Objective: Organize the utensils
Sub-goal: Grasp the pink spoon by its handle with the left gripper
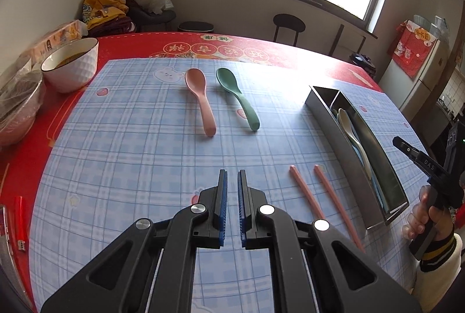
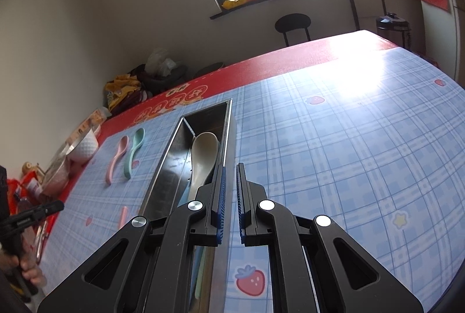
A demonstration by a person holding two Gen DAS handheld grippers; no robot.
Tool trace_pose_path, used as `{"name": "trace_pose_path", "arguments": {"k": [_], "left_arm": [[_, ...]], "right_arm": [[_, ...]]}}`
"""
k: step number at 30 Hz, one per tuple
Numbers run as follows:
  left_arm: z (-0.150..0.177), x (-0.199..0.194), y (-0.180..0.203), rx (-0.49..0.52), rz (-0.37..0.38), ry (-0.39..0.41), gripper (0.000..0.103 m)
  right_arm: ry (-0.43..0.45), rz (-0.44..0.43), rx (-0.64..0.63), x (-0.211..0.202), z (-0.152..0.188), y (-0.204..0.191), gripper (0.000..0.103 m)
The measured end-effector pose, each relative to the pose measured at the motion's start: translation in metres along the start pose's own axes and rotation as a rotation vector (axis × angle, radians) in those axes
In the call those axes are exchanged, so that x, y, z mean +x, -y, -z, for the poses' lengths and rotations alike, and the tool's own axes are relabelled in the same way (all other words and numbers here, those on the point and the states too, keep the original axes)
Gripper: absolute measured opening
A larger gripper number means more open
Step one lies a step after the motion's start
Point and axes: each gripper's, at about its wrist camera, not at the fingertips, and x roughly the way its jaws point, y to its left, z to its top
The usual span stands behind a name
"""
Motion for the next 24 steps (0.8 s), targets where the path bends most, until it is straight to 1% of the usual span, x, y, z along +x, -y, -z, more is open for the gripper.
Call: {"name": "trace_pose_path", "arguments": {"k": [3,7,8,10,11,12,16,18,24], "left_arm": [[-0.018,0.015,-0.012,-0.014,0.018,-0.008,0.007],[-0.042,0.052,-0.022,-0.030,0.049,-0.039,0.007],[-0.047,0.062,-0.026,-0.045,0.061,-0.045,0.008],[-0.056,0.080,-0.036,-0.085,0.091,-0.046,0.012],[-0.060,0.089,-0.042,-0.111,0.104,-0.046,0.017],[-0.064,0.096,-0.048,-0.138,0.115,-0.046,0.019],[-0.074,0.115,-0.065,-0.226,0.185,-0.053,0.019],[-0.077,0.121,-0.070,-0.246,0.188,-0.060,0.019],[-0.079,0.135,-0.070,-0.237,0.177,-0.082,0.019]], "right_arm": [[0.000,0.022,0.011,0.000,-0.001,0.000,0.008],[-0.011,0.053,0.015,0.001,-0.001,-0.001,0.008],[-0.012,0.065,0.012,0.001,0.000,0.000,0.008],[-0.015,0.079,0.017,0.001,0.001,0.002,0.008],[-0.017,0.083,0.023,0.001,0.001,0.004,0.008],[-0.018,0.086,0.029,0.001,0.002,0.005,0.008],[-0.020,0.088,0.045,0.004,0.003,0.010,0.008],[-0.025,0.088,0.048,0.006,0.004,0.010,0.008],[-0.029,0.080,0.041,0.009,0.005,0.010,0.008]]}}
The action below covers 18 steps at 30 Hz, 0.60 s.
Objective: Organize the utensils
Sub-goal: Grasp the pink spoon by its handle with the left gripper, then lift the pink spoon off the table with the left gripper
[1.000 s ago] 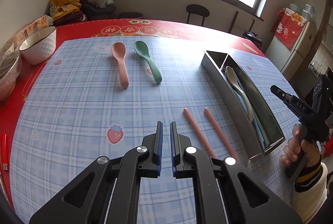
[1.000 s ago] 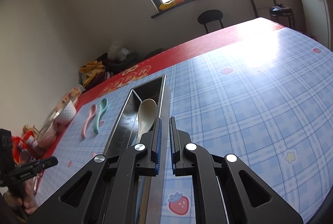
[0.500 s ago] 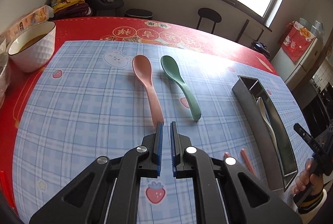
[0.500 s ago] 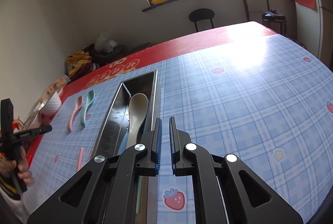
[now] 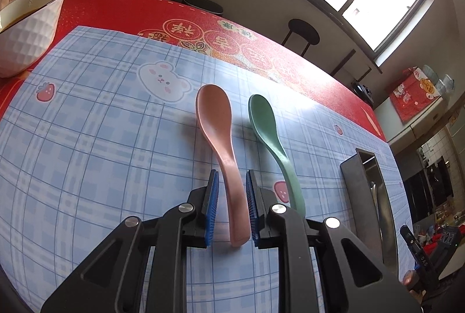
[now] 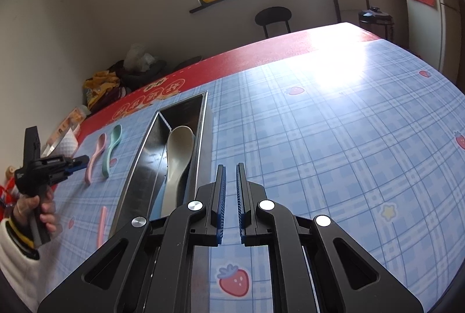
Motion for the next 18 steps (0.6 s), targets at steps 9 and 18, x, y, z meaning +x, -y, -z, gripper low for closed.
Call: {"name": "trace_pose_path", "arguments": {"k": [9,18], "left_arm": [[0.005,0.015,0.003,-0.001,-0.016,-0.023,0.010],[0.041,-0.022,0.009,0.050,-0.036,0.022,0.007]], "right_arm": [[-0.006,-0.024,0.021,0.001,0.000,0.006,0.008],[-0.006,-0.017,0.015,0.001,0.001,0.006,0.008]]}}
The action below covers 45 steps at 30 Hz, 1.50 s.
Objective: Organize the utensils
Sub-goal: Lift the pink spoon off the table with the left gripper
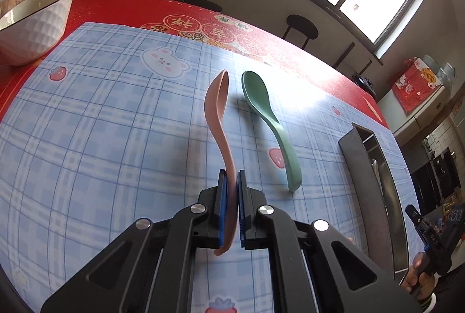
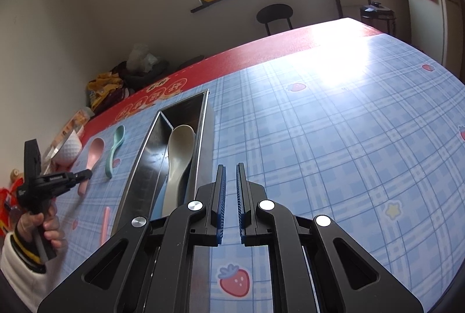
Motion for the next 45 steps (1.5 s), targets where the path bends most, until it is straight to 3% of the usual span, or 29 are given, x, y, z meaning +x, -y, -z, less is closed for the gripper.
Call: {"name": "trace_pose_path", "arguments": {"k": [8,19,31,45], "left_arm": [[0.057,-0.063,0.020,0.090,0.030,0.091,0.007],[0.099,-0.085,0.027,0.168,0.007,0.118,0.007],[0.109,-0.087,0.038,0.247,0.011,0.139,0.007],[0.109,-0.089,0.031,0.213,0.055,0.137,0.007]], "right_arm": [[0.003,0.043,-0.037,-0.014,0.002,-0.020,0.008],[-0.018,-0.057,-0.150,-0.047,0.036,-0.094,0.008],[-0.161,-0.103,-0.276,-0.030,0.083,-0.157,0.008],[-0.248,-0.038,-0.368,-0.010,0.108,-0.179,0.008]]}}
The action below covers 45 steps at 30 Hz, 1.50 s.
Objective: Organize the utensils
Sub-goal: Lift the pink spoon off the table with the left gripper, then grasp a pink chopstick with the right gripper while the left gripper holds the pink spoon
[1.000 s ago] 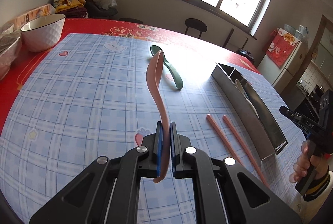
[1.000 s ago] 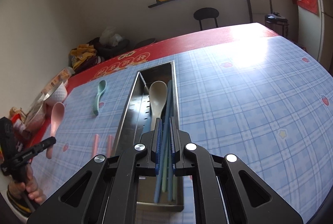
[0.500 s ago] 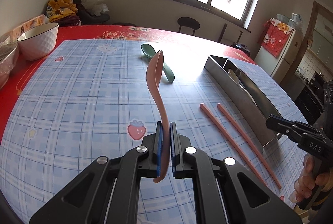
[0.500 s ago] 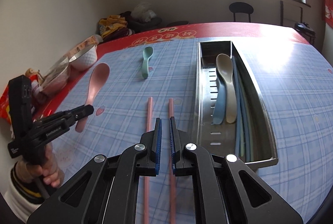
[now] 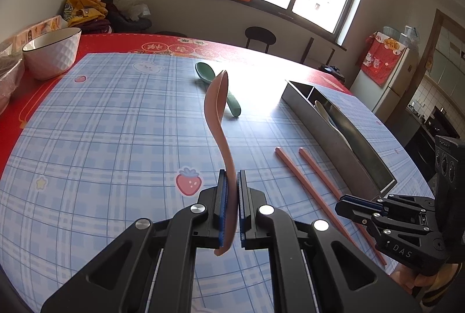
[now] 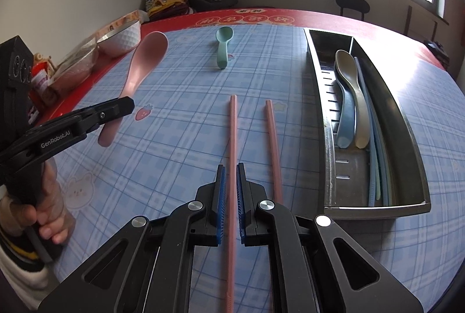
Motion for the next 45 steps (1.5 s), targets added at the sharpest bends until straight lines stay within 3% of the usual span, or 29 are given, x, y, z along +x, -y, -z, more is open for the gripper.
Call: {"name": "trace_pose_path", "arguments": {"k": [28,45], "left_arm": [[0.000,0.000,0.000,-0.010,0.012,0.001,0.007],[0.001,-0.002,-0.001,-0.022,-0.005,0.004,0.007]], "right_arm": [[-0.052,0.036,-0.027,0.020,-0.002,-0.007,0.008],[-0.012,-0.051,-0.003,0.012,0.000,0.002,0.006]]}}
